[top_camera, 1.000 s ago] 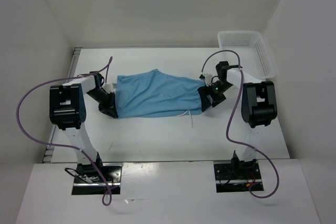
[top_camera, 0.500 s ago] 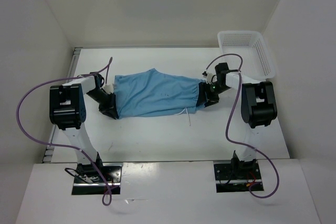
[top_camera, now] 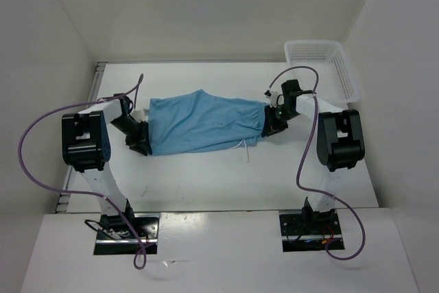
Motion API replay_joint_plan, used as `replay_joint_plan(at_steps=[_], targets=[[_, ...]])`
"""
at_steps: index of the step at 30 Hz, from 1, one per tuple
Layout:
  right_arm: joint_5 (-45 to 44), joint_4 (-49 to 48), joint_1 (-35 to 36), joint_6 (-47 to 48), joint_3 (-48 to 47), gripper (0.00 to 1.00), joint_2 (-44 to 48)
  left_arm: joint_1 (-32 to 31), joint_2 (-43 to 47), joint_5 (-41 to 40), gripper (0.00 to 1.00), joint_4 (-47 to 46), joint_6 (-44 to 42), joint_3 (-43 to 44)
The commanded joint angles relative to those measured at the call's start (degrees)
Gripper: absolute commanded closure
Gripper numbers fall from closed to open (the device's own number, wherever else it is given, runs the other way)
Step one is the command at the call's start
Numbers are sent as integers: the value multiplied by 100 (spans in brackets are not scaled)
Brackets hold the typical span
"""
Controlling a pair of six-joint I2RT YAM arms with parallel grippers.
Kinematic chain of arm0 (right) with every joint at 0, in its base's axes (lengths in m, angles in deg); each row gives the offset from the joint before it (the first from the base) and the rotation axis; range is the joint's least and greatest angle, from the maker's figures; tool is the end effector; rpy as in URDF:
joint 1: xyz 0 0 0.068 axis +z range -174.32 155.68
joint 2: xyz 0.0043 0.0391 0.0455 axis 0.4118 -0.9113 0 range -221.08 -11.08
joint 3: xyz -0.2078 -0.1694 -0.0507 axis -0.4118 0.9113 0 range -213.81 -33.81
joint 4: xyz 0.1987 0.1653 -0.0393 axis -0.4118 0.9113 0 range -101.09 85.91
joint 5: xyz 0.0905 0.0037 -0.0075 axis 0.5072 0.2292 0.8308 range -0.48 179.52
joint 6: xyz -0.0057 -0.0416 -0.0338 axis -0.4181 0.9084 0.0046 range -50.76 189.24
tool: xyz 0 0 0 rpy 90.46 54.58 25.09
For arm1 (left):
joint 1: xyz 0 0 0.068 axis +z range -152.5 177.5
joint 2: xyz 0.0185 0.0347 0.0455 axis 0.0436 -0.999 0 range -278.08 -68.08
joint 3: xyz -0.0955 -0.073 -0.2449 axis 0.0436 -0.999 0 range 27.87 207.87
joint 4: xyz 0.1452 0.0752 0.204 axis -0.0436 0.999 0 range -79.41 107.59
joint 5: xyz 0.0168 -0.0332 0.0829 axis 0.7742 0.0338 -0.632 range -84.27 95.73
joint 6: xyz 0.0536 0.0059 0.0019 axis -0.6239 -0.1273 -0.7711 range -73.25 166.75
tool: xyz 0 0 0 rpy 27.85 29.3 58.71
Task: Fold and stack the shorts
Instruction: Fold the shorts
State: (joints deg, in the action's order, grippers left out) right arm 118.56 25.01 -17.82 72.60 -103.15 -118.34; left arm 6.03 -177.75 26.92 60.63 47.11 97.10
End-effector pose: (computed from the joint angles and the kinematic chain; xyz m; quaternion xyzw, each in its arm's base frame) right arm 0.3532 0.0576 0.1614 -0.1171 0.9521 0.2518 0.1277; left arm 0.3316 0.0367 0.1417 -0.0769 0.9799 -0.1837 0.0090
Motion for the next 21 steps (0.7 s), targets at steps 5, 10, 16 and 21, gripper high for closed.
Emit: replay_joint_plan(at_steps=[5,10,16,21], targets=[[-914,609,27,1562,-1134,100,531,78,262,200,61,129,-36,740],[-1971,486,27,1861,-1423,100,795,-114,-343,194,59,6,-36,1556],[-2867,433,27,2432,-1837,100,856,-686,-1267,131,56,-477,-36,2453],[-3491,486,323,2976,-2355,100,733,-1064,-1768,78,52,-724,-36,3463]])
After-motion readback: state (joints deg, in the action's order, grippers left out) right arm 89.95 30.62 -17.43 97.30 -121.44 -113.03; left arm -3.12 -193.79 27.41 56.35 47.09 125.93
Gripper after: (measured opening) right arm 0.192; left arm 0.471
